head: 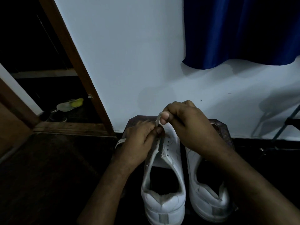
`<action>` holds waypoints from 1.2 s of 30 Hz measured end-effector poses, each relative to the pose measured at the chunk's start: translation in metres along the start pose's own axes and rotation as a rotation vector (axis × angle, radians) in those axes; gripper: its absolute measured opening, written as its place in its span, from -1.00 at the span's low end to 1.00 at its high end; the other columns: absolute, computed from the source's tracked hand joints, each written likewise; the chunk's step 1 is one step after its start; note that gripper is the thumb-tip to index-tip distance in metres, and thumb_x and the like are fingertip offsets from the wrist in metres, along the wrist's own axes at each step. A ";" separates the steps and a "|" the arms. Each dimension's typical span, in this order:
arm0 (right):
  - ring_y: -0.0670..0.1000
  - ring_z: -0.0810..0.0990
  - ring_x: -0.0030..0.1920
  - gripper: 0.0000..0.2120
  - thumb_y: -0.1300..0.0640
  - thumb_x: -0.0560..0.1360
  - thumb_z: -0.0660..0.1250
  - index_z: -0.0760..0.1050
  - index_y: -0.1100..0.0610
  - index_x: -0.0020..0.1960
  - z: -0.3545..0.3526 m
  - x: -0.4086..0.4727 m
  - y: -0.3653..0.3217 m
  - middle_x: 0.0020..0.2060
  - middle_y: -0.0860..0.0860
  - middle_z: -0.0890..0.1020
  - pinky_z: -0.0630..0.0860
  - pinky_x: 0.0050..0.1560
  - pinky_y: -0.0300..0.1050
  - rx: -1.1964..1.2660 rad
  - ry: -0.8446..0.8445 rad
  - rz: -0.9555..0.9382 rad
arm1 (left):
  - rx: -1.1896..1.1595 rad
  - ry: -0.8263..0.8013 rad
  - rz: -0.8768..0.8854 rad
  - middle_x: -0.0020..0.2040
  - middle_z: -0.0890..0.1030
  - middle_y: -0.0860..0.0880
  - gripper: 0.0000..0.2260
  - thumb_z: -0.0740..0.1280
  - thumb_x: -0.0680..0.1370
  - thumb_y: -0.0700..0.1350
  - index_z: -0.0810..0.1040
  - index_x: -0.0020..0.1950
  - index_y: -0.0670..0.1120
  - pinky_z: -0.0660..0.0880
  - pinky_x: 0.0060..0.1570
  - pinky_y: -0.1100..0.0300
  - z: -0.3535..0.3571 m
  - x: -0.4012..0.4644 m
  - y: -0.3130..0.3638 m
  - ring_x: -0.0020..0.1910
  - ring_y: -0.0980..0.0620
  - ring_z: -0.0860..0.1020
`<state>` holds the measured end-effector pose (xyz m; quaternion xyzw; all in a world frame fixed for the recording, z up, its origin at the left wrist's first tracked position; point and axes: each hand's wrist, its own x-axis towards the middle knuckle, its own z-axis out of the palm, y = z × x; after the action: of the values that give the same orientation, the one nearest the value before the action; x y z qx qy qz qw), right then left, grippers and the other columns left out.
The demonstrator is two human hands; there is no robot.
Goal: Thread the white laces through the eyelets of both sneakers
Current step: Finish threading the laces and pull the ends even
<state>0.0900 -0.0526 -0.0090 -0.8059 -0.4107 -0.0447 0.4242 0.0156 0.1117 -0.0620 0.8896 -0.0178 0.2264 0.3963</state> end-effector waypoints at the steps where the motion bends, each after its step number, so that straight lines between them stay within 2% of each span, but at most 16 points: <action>1: -0.17 0.41 0.02 -0.73 0.02 0.66 0.21 0.56 -0.06 -0.18 0.000 0.000 0.000 -0.16 -0.16 0.63 0.28 -0.04 -0.44 0.017 0.011 -0.025 | 0.016 -0.001 0.006 0.08 0.60 0.18 -0.88 0.23 0.67 0.00 0.56 0.09 0.14 0.51 0.20 -0.04 0.000 0.000 0.002 0.19 0.16 0.54; 3: -0.13 0.46 0.05 -0.73 0.03 0.67 0.21 0.55 -0.04 -0.17 0.000 0.000 -0.001 -0.12 -0.14 0.61 0.31 0.01 -0.42 0.078 0.039 -0.085 | 0.020 -0.006 0.011 -0.01 0.57 0.24 -0.84 0.23 0.67 -0.05 0.53 -0.05 0.15 0.51 0.09 0.06 0.000 0.001 0.007 0.09 0.21 0.54; 5: -0.06 0.53 0.06 -0.72 0.08 0.68 0.19 0.56 0.06 -0.14 -0.002 0.000 -0.004 -0.09 -0.11 0.59 0.39 0.08 -0.31 0.218 0.076 -0.171 | 0.006 -0.008 0.027 -0.07 0.57 0.24 -0.80 0.23 0.67 -0.12 0.52 -0.10 0.11 0.51 0.01 0.12 0.000 0.002 0.010 -0.01 0.23 0.54; 8: -0.07 0.59 0.03 -0.72 0.15 0.70 0.13 0.52 0.22 -0.09 -0.009 0.000 -0.013 -0.05 -0.03 0.62 0.46 0.06 -0.18 0.610 0.117 -0.168 | 0.072 -0.006 0.019 -0.03 0.64 -0.01 -0.78 0.22 0.65 -0.12 0.61 -0.02 -0.18 0.49 0.06 -0.08 0.002 0.002 0.004 0.01 0.10 0.54; 10: 0.01 0.61 -0.09 -0.71 0.12 0.71 0.07 0.45 0.18 -0.10 -0.014 0.001 -0.017 -0.14 0.03 0.64 0.53 0.01 -0.01 0.913 0.100 -0.057 | 0.123 -0.005 0.013 0.01 0.65 -0.03 -0.80 0.22 0.64 -0.14 0.63 -0.01 -0.15 0.48 0.12 -0.14 0.004 0.002 -0.002 0.09 0.06 0.54; 11: 0.01 0.58 -0.19 -0.71 0.10 0.71 0.06 0.42 0.17 -0.10 -0.015 0.000 -0.018 -0.22 0.05 0.60 0.55 -0.05 0.01 0.960 0.102 -0.010 | 0.146 -0.007 0.017 0.02 0.64 -0.03 -0.80 0.22 0.64 -0.14 0.63 -0.02 -0.14 0.48 0.12 -0.16 0.004 0.002 -0.002 0.11 0.03 0.55; 12: -0.01 0.52 -0.27 -0.71 0.09 0.72 0.06 0.40 0.16 -0.11 -0.016 0.000 -0.018 -0.29 0.05 0.56 0.55 -0.12 0.00 0.884 0.131 0.016 | 0.168 -0.012 0.020 0.00 0.64 -0.04 -0.79 0.21 0.64 -0.13 0.62 -0.03 -0.14 0.49 0.11 -0.17 0.005 0.002 -0.003 0.10 0.00 0.56; 14: -0.02 0.47 -0.34 -0.69 0.03 0.72 0.07 0.39 0.14 -0.11 -0.014 -0.002 -0.012 -0.35 0.03 0.53 0.52 -0.22 0.05 0.458 0.190 -0.013 | 0.195 -0.020 0.031 -0.05 0.63 -0.03 -0.78 0.20 0.65 -0.11 0.60 -0.06 -0.14 0.48 0.06 -0.16 0.005 0.002 -0.003 0.05 -0.04 0.56; 16: 0.01 0.50 -0.37 -0.78 -0.02 0.71 0.06 0.37 0.04 -0.03 -0.007 -0.003 -0.007 -0.37 0.02 0.54 0.51 -0.27 0.09 0.113 0.185 -0.015 | 0.227 -0.033 0.041 -0.04 0.61 0.01 -0.84 0.21 0.62 -0.14 0.57 -0.05 -0.05 0.48 0.07 -0.17 0.006 0.002 -0.004 0.08 -0.05 0.55; 18: -0.03 0.53 -0.34 -0.89 0.05 0.69 0.08 0.31 -0.02 0.19 -0.002 -0.003 -0.003 -0.35 -0.01 0.56 0.51 -0.28 0.07 0.017 0.111 0.006 | 0.233 -0.048 0.025 -0.03 0.59 0.06 -0.84 0.20 0.59 -0.15 0.51 -0.04 0.08 0.47 0.10 -0.21 0.007 0.002 -0.005 0.11 -0.05 0.54; 20: -0.10 0.53 -0.25 -0.76 0.10 0.67 0.13 0.30 -0.01 0.33 0.000 -0.001 -0.002 -0.26 -0.07 0.58 0.46 -0.26 -0.13 -0.090 -0.020 0.017 | 0.230 -0.046 -0.001 -0.04 0.58 0.09 -0.84 0.19 0.58 -0.13 0.51 -0.06 0.10 0.45 0.11 -0.25 0.008 0.002 -0.004 0.12 -0.04 0.53; 22: -0.02 0.54 -0.12 -0.82 0.07 0.66 0.17 0.48 0.05 0.20 -0.001 0.001 -0.003 -0.13 -0.04 0.60 0.30 -0.26 -0.17 -0.299 -0.126 0.027 | 0.237 -0.053 -0.008 -0.04 0.57 0.08 -0.85 0.16 0.58 -0.08 0.50 -0.07 0.09 0.45 0.09 -0.26 0.007 0.002 -0.005 0.11 -0.04 0.52; 24: 0.03 0.50 -0.14 -0.83 0.05 0.65 0.17 0.52 0.04 -0.01 0.000 -0.001 -0.004 -0.14 -0.03 0.55 0.19 -0.32 -0.18 -0.463 -0.221 0.062 | 0.253 -0.074 -0.012 -0.06 0.55 0.06 -0.84 0.13 0.58 -0.07 0.50 -0.07 0.06 0.45 0.08 -0.25 0.007 0.001 -0.004 0.08 -0.06 0.52; 28: -0.08 0.31 -0.38 -0.80 0.02 0.65 0.17 0.48 0.02 -0.10 0.000 -0.002 -0.002 -0.34 -0.07 0.37 0.09 -0.44 -0.28 -0.535 -0.286 0.072 | 0.316 -0.102 -0.005 -0.04 0.50 0.13 -0.81 0.14 0.60 -0.05 0.54 -0.01 0.01 0.41 0.12 -0.22 0.008 0.000 0.000 0.09 -0.03 0.49; 32: -0.10 0.44 -0.32 -0.79 0.11 0.61 0.22 0.48 0.00 -0.19 -0.005 -0.001 0.004 -0.39 -0.10 0.52 0.27 -0.35 -0.29 -0.381 -0.231 0.049 | 0.239 -0.090 -0.002 -0.04 0.51 0.15 -0.77 0.06 0.65 0.10 0.47 -0.04 0.11 0.42 0.13 -0.24 0.004 0.000 -0.001 0.09 0.03 0.48; 36: -0.20 0.39 -0.29 -0.68 0.02 0.68 0.17 0.46 -0.02 -0.25 -0.003 0.000 0.004 -0.42 -0.49 0.48 0.25 -0.27 -0.41 -0.145 -0.124 0.071 | 0.180 -0.066 -0.036 0.15 0.53 0.10 -0.61 0.06 0.65 0.17 0.57 0.20 0.00 0.39 0.27 -0.21 0.005 0.000 0.000 0.25 0.08 0.46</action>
<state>0.0936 -0.0562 -0.0095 -0.8496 -0.4031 -0.0093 0.3399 0.0174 0.1082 -0.0645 0.9288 0.0056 0.1903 0.3180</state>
